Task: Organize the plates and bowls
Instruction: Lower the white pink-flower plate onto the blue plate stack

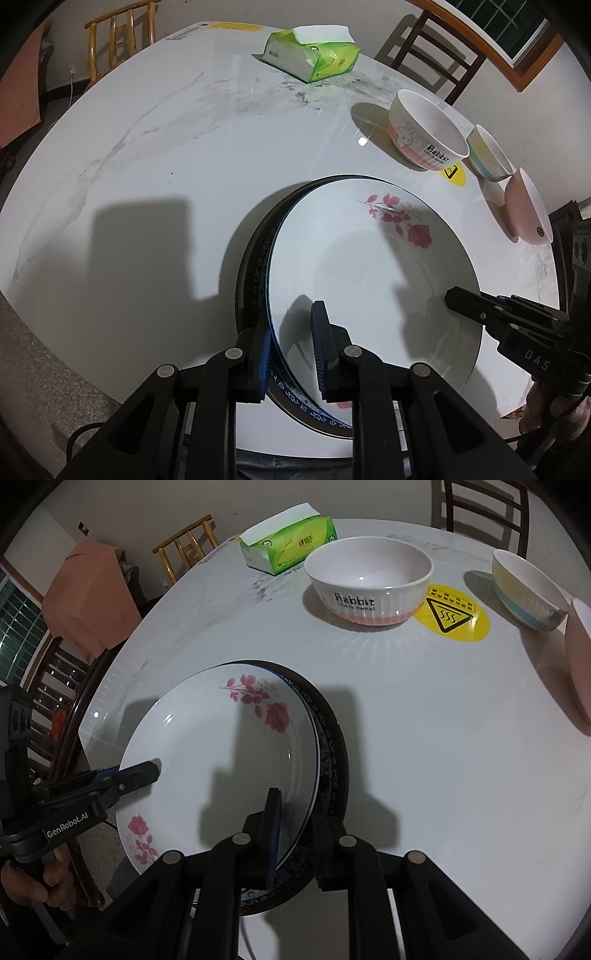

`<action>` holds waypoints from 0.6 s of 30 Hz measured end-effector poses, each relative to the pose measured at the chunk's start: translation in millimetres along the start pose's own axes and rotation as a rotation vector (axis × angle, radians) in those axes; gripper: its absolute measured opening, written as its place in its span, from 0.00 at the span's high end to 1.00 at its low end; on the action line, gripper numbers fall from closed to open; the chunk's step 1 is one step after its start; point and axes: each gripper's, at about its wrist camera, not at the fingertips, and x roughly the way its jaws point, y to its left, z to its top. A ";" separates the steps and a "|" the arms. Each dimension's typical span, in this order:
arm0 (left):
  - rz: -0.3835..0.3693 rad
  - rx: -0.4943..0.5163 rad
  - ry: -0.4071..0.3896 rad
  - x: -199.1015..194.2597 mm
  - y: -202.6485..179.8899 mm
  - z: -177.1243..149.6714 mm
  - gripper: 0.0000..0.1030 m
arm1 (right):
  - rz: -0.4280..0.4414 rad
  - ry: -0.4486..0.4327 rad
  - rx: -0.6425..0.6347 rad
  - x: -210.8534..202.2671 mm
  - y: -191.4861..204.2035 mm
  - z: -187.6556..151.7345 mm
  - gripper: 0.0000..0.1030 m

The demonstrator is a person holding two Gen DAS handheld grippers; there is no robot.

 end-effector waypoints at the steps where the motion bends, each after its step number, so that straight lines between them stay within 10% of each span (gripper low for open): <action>1: 0.001 0.001 0.000 0.0 -0.5 0.2 0.84 | -0.002 0.000 0.002 0.1 0.3 -0.2 0.85; 18: 0.007 0.007 -0.003 1.9 -0.2 1.7 0.84 | -0.111 0.028 -0.042 2.6 18.9 2.9 0.80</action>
